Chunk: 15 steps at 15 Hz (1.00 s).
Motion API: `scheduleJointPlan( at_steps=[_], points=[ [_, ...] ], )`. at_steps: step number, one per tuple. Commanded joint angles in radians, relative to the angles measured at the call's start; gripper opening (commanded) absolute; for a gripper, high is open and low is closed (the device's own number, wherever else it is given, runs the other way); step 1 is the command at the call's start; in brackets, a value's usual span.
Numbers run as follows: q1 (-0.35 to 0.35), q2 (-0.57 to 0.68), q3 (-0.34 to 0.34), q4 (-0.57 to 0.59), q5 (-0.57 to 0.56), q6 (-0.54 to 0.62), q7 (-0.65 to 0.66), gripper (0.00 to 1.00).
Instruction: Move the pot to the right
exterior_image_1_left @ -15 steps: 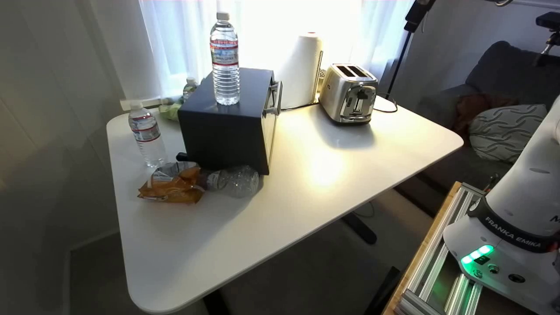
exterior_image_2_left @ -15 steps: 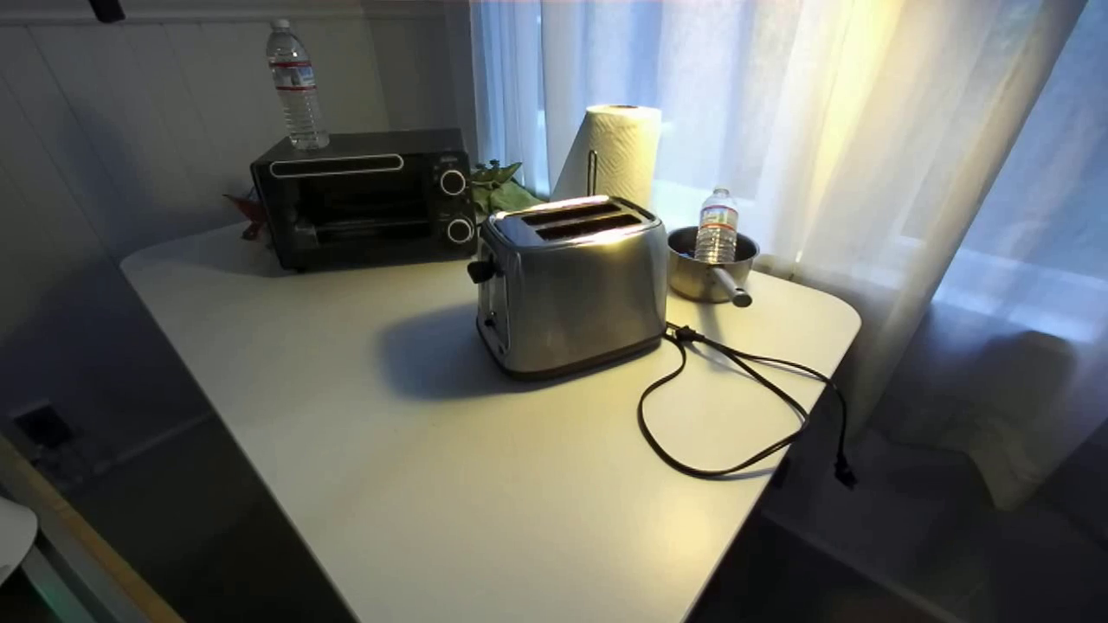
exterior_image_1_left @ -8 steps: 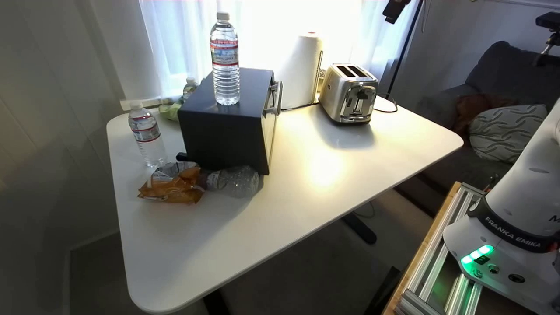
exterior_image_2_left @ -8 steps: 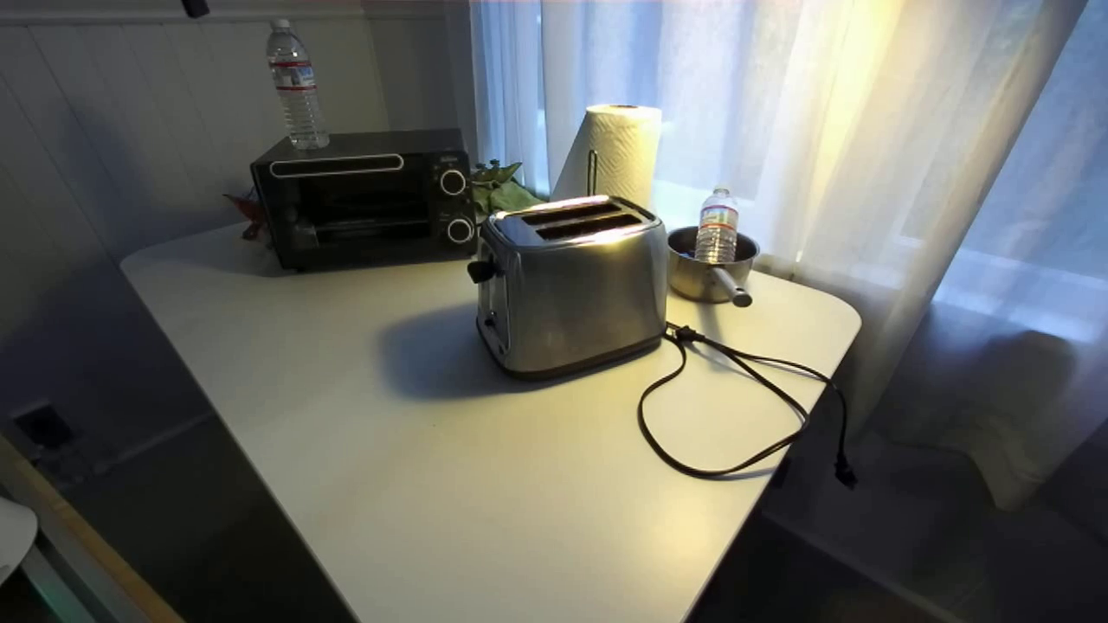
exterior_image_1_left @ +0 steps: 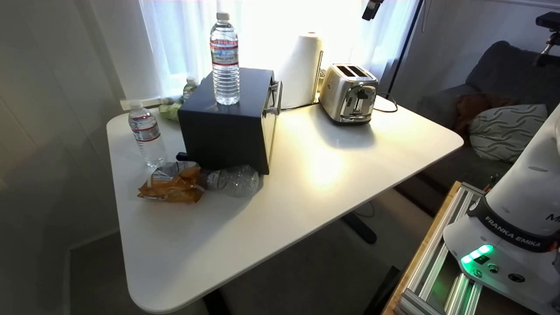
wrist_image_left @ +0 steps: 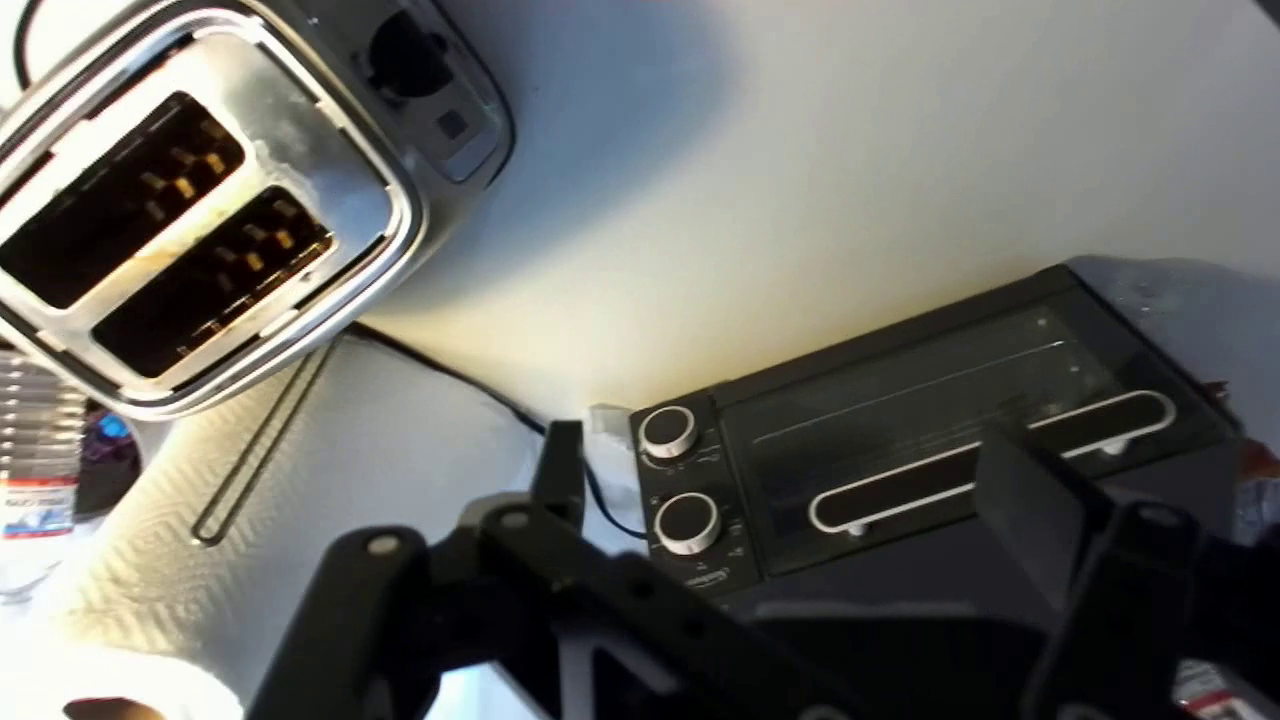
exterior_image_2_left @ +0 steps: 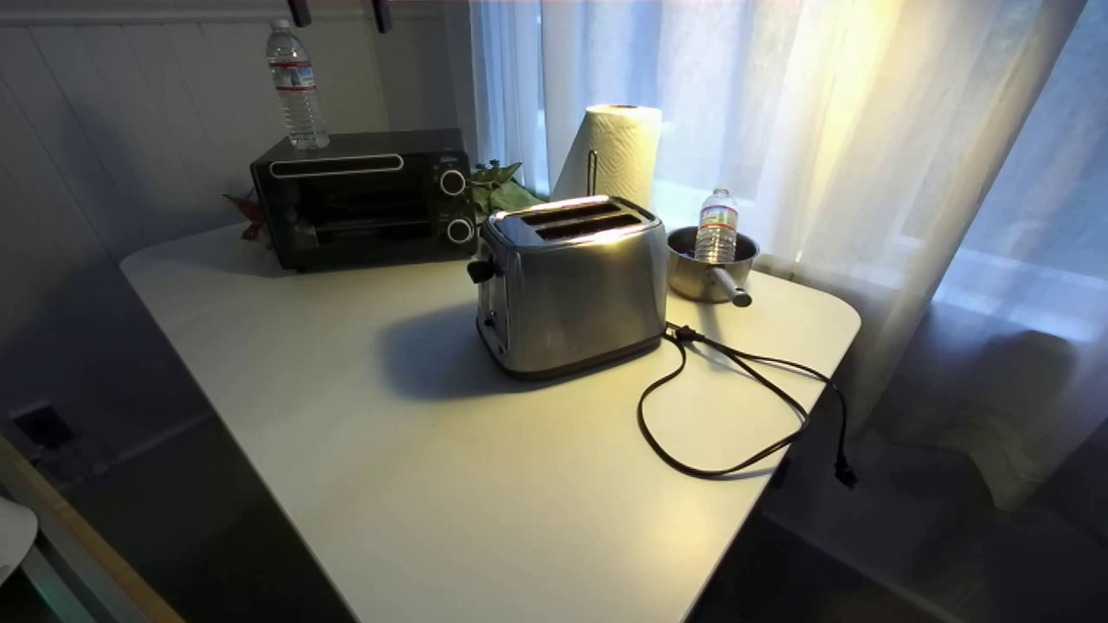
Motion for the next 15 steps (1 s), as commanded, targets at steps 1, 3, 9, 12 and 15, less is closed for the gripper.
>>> scheduleJointPlan(
  at_steps=[1,3,9,12,15],
  points=[
    [-0.051,0.194,-0.042,0.165,0.016,0.062,-0.175,1.00],
    [-0.097,0.275,-0.052,0.218,0.026,0.120,-0.262,1.00],
    [-0.257,0.477,-0.043,0.322,0.035,0.337,-0.431,1.00],
    [-0.329,0.554,-0.023,0.355,0.099,0.423,-0.421,1.00],
    [-0.350,0.539,-0.003,0.329,0.060,0.417,-0.403,1.00]
  ],
)
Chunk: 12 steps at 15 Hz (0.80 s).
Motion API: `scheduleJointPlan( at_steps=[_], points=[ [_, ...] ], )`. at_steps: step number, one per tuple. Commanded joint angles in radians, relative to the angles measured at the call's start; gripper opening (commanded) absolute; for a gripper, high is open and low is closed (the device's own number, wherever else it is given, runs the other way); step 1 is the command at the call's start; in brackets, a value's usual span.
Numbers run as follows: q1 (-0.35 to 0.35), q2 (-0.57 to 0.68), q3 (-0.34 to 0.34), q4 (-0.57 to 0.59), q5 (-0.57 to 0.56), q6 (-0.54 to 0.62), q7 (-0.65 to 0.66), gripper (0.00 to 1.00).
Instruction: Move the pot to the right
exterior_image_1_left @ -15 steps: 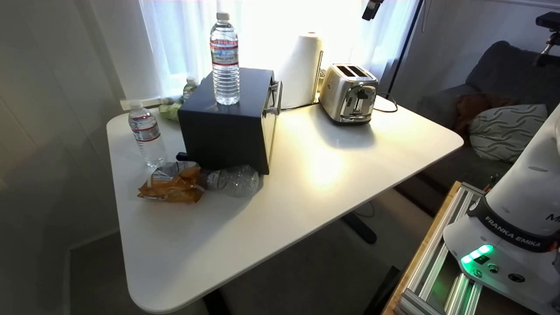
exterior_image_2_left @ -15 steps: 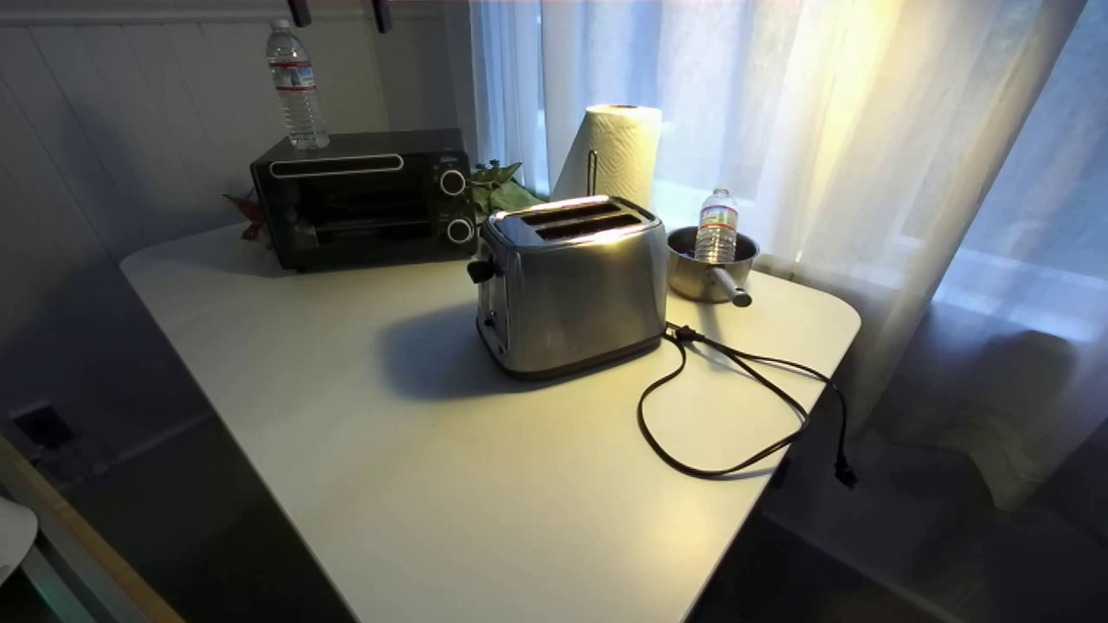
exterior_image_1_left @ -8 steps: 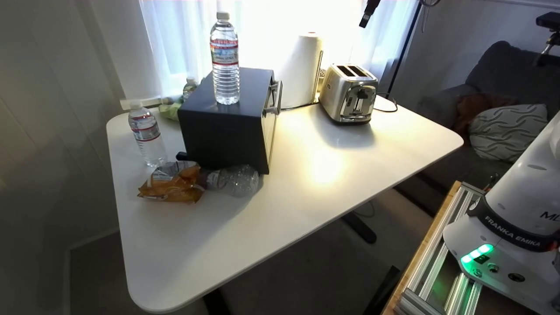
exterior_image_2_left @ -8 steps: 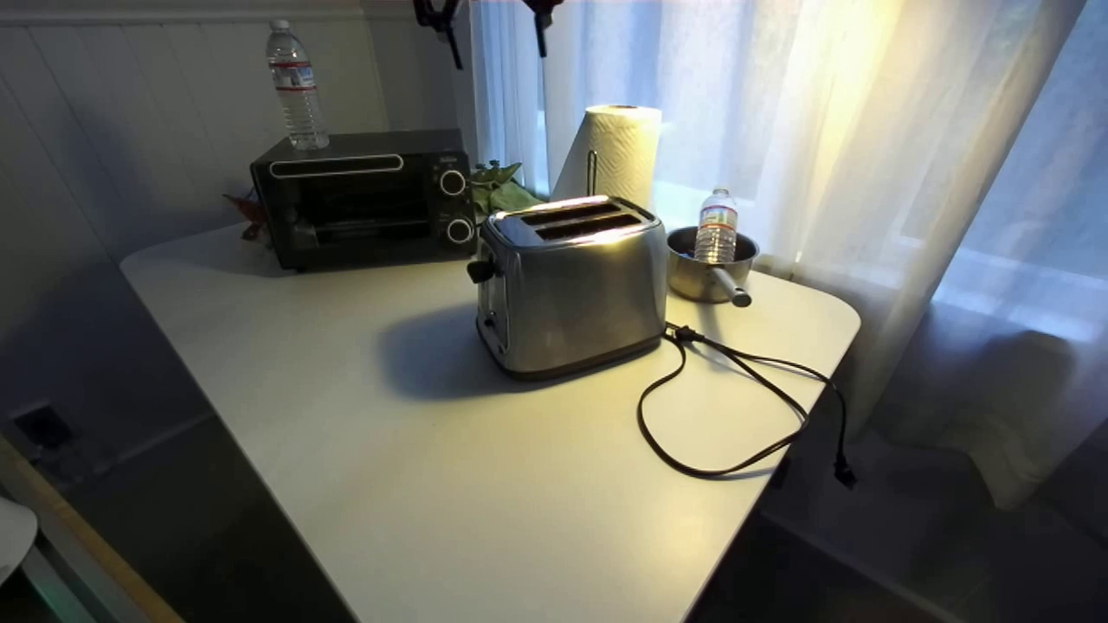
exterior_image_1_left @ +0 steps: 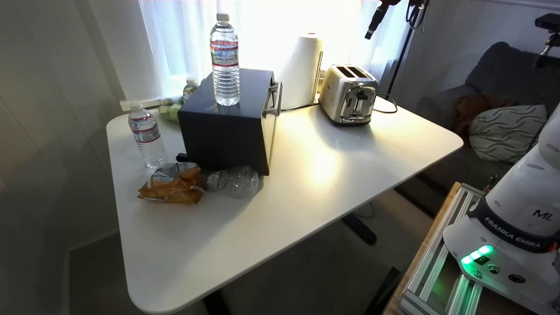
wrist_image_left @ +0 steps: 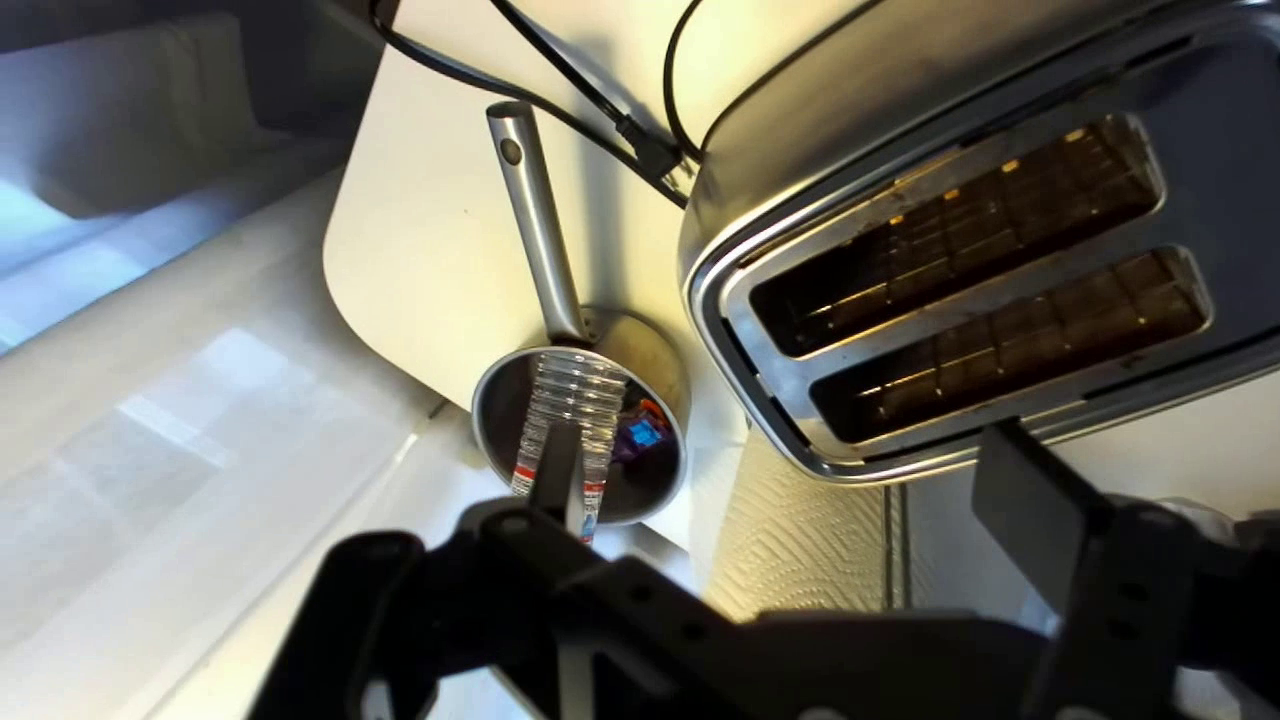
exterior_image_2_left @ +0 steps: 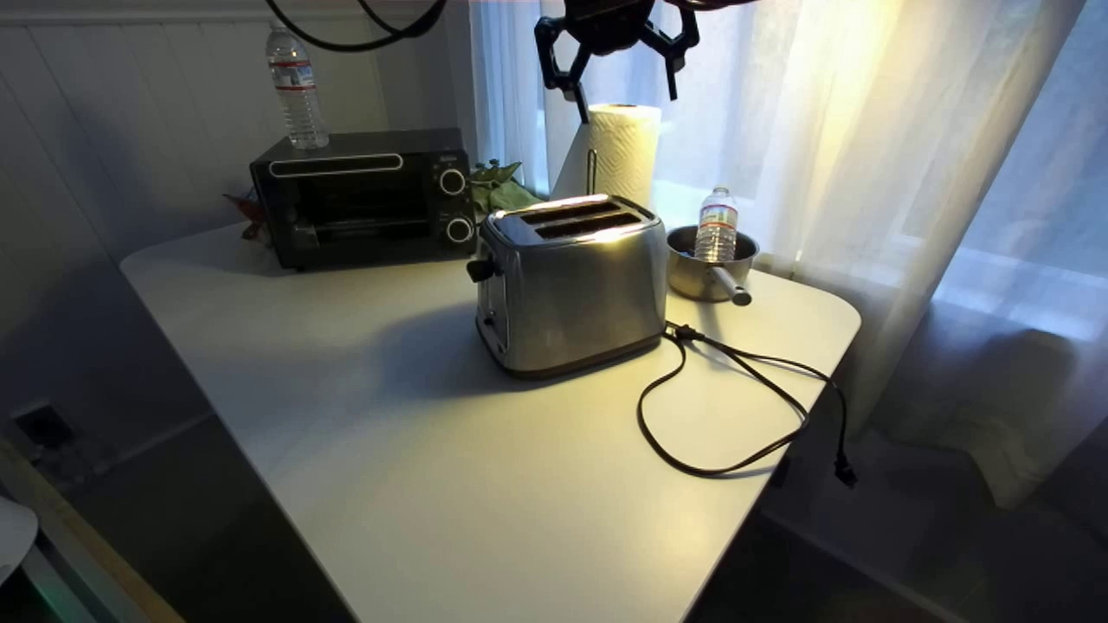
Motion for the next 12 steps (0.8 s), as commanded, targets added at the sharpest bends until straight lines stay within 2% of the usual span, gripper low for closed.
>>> scheduleJointPlan(
  at_steps=[1,7,12],
  points=[
    [-0.041,0.007,0.042,0.010,-0.008,-0.002,0.007,1.00],
    [-0.040,0.011,0.047,0.022,-0.004,-0.002,0.007,1.00],
    [-0.073,0.161,0.077,0.145,0.024,0.020,0.061,1.00]
  ],
)
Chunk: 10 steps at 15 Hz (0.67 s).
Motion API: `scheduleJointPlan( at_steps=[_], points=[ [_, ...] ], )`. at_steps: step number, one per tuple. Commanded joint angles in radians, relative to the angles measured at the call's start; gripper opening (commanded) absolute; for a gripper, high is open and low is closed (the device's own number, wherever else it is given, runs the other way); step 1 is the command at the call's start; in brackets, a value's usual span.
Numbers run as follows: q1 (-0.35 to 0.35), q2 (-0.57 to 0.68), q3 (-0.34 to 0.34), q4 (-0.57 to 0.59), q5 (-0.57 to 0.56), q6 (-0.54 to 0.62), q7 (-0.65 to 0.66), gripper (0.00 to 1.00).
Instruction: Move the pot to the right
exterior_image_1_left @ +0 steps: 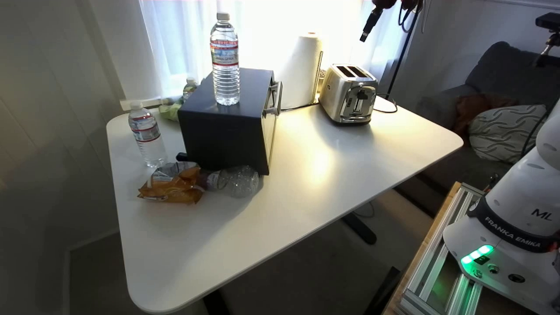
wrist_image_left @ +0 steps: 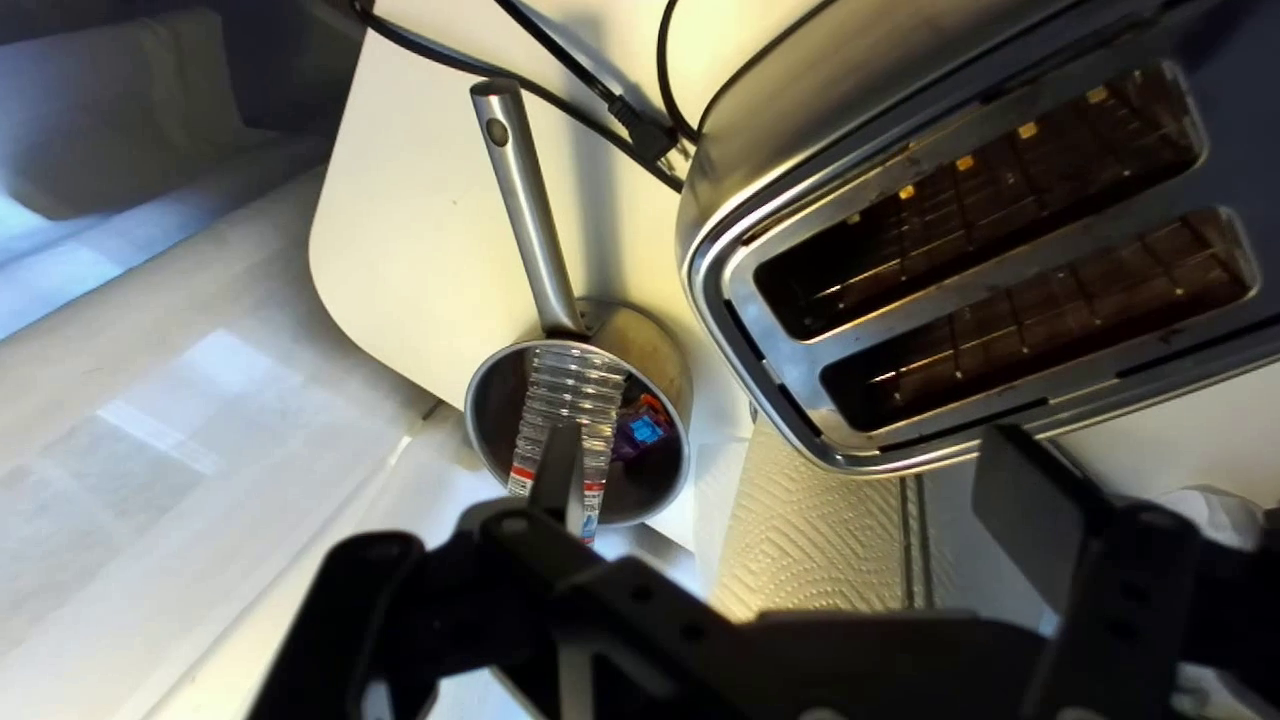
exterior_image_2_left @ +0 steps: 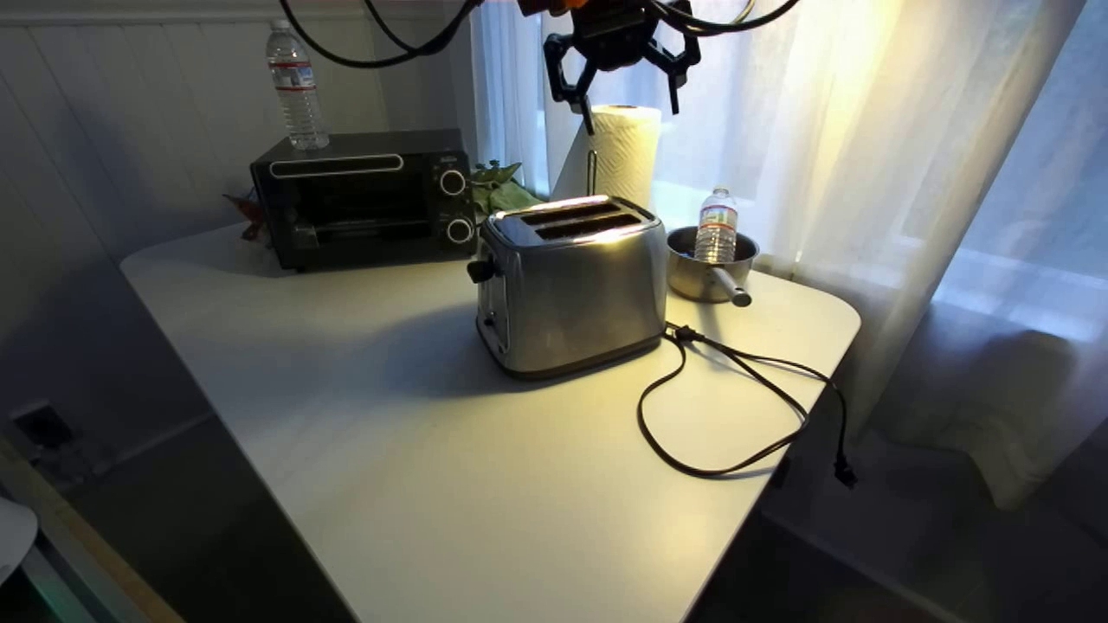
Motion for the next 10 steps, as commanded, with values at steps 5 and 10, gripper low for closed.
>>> scheduleJointPlan(
  at_steps=[5,10],
  points=[
    [-0.126,0.273,0.101,0.264,0.027,0.080,0.004,1.00],
    [-0.225,0.440,0.176,0.473,0.038,0.042,-0.011,1.00]
  ],
)
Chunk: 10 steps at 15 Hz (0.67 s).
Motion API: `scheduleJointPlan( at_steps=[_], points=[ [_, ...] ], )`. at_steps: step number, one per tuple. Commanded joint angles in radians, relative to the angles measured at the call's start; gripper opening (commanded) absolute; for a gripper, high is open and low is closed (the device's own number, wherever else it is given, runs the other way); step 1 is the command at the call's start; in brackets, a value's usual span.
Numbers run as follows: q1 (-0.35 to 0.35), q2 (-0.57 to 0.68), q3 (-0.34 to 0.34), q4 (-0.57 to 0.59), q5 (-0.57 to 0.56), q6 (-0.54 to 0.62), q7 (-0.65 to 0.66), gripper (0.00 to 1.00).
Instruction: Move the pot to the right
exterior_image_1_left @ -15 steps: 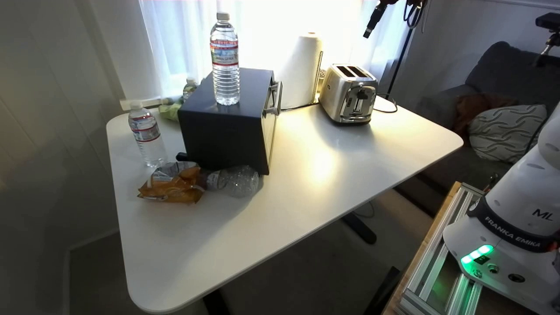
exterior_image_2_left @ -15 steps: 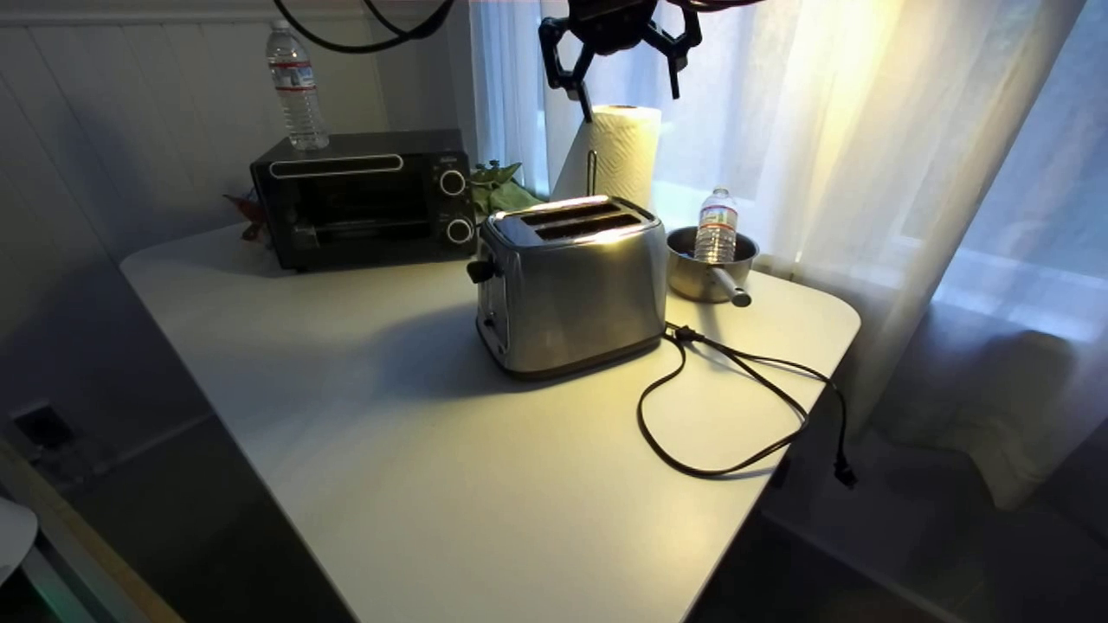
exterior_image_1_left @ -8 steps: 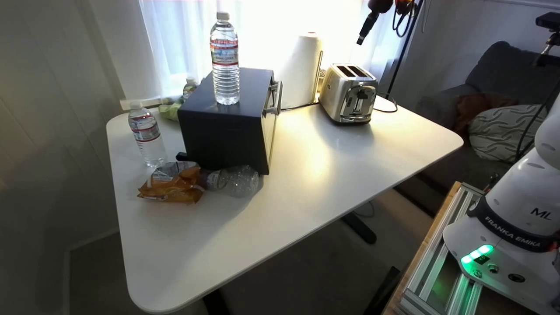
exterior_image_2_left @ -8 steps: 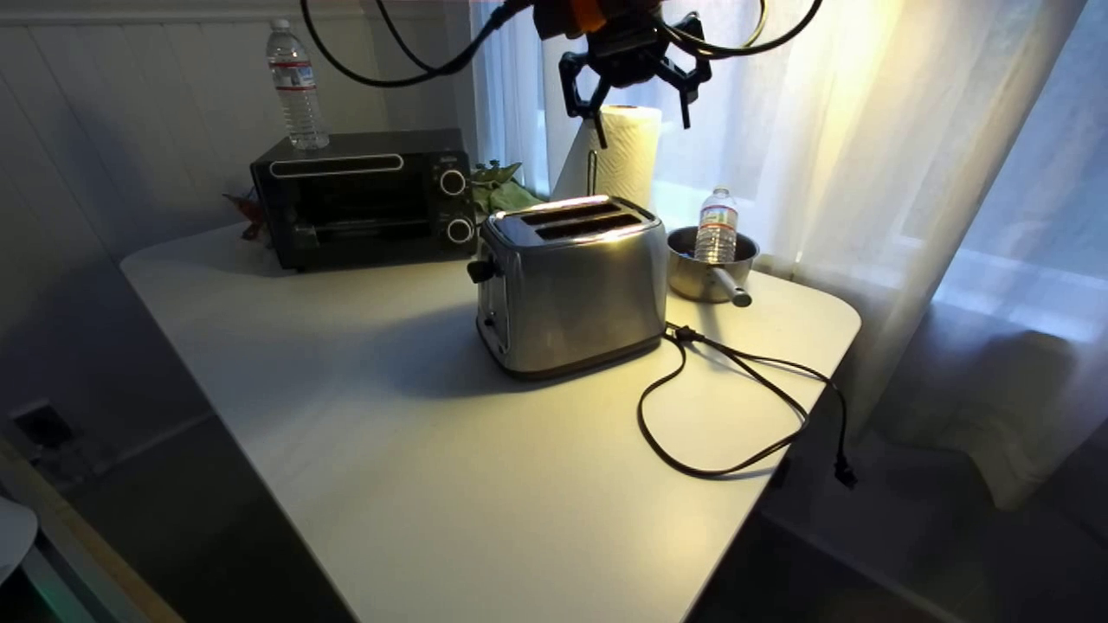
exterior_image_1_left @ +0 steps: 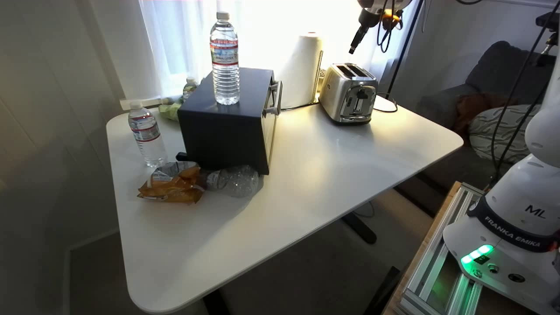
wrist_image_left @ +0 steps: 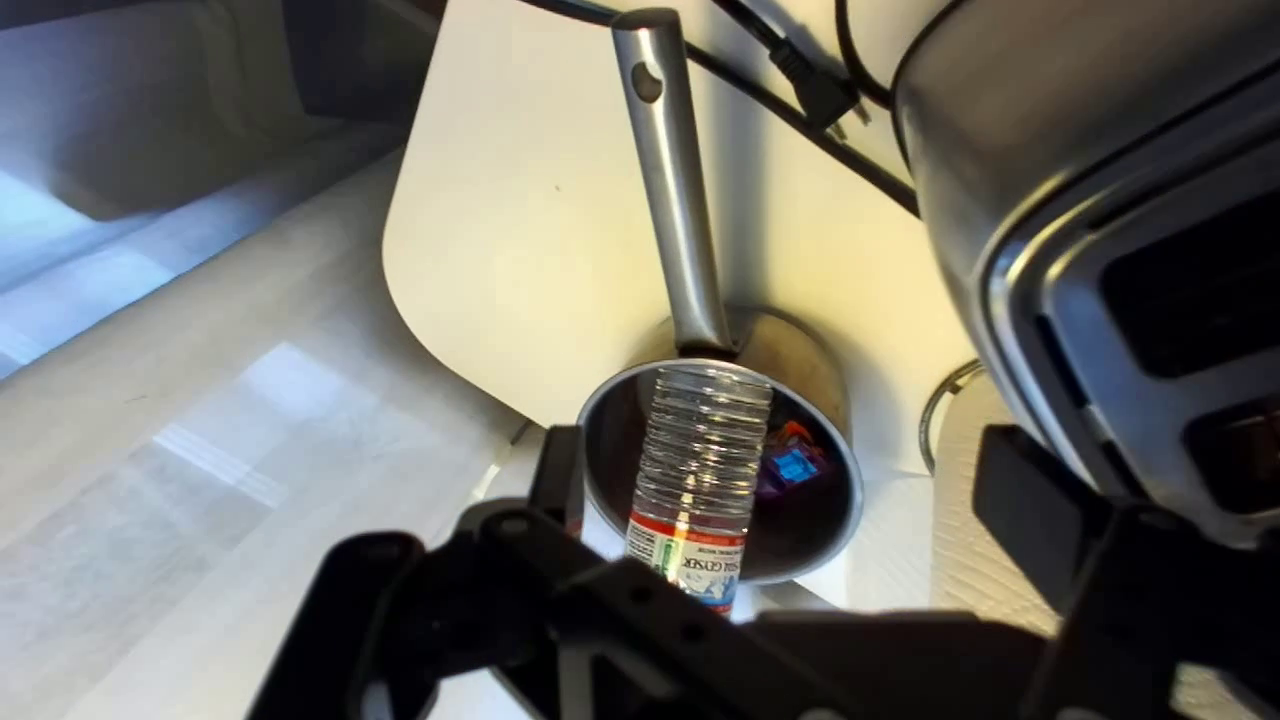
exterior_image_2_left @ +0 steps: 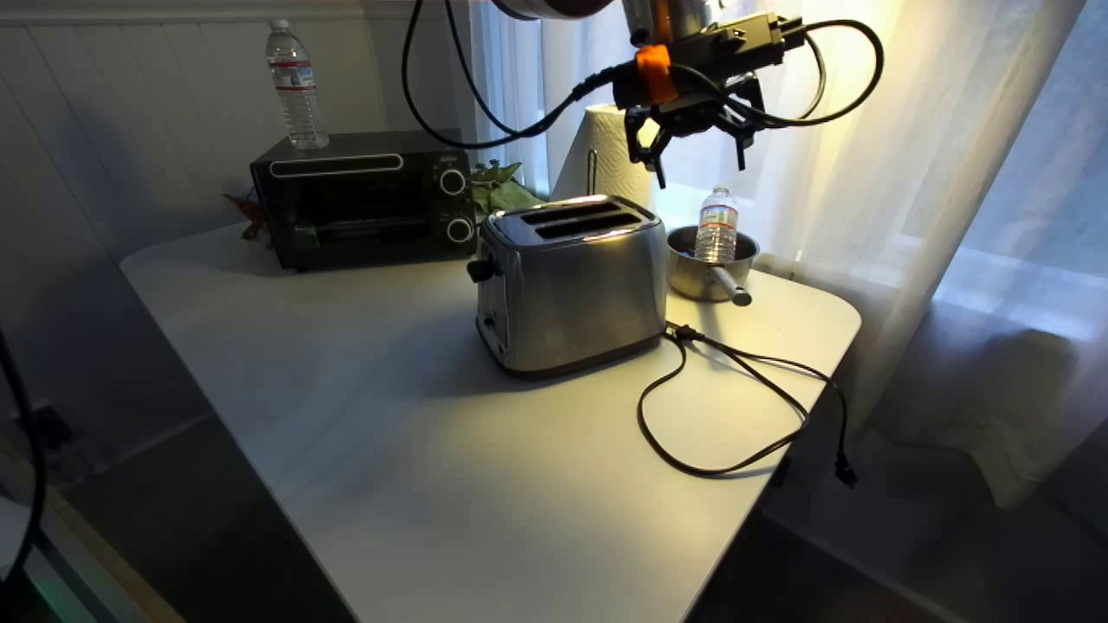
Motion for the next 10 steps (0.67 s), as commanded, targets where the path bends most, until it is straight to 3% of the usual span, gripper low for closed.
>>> scheduleJointPlan(
  at_steps=[1,10],
  points=[
    [-0.087,0.142,0.071,0.212,0.035,-0.049,-0.037,1.00],
    [-0.175,0.432,0.139,0.619,0.029,-0.263,-0.139,1.00]
  ],
)
